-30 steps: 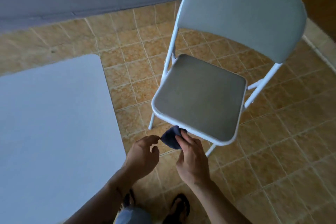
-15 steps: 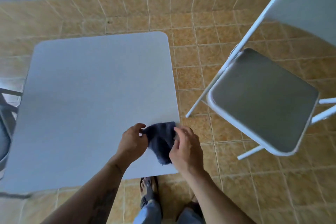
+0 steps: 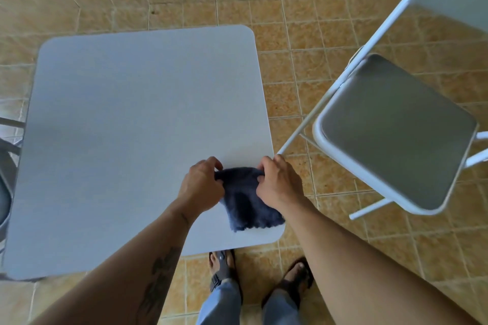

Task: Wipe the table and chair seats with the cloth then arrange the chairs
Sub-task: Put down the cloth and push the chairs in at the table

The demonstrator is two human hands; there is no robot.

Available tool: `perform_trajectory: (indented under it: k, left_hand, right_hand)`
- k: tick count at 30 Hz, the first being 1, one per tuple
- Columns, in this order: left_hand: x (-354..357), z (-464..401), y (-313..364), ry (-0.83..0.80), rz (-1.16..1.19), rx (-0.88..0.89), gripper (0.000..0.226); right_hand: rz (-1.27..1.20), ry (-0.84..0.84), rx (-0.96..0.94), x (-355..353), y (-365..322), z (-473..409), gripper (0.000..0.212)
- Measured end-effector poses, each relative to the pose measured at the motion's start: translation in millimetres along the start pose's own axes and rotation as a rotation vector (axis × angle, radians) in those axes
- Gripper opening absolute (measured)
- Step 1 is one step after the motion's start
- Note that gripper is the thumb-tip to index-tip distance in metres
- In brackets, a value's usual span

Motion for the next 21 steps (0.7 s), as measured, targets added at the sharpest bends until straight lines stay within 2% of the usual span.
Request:
perform_trajectory:
  k: [5,10,15,21]
  left_hand:
    - [-22,-5,4,0.049,-0.080,0.032,0.035]
    - [-56,23,38,0.051,-0.007,0.050,0.033]
    - [-98,62,122,0.036,0.107,0.139,0.029]
    - [-111,111,261,0.067,0.113,0.350,0.027]
  right_hand:
    - [-0.126,0.082,0.043,-19,-1,4,0.026]
    - [-0.203,0.099,0.024,-83,12,45,0.034]
    - [-0.210,0.223,-0.012,-187,31,99,0.038]
    - [-0.230,0.354,-0.043,-308,90,160,0.036]
Point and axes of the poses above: each hand's wrist, its own z-axis away from the middle knuckle, its own x-axis out of the palm, y = z × x, the point moved 2 cm from there along -z, towards the middle knuckle, and after that the axes turned 7 degrees about -z, right-handed, at the moved point
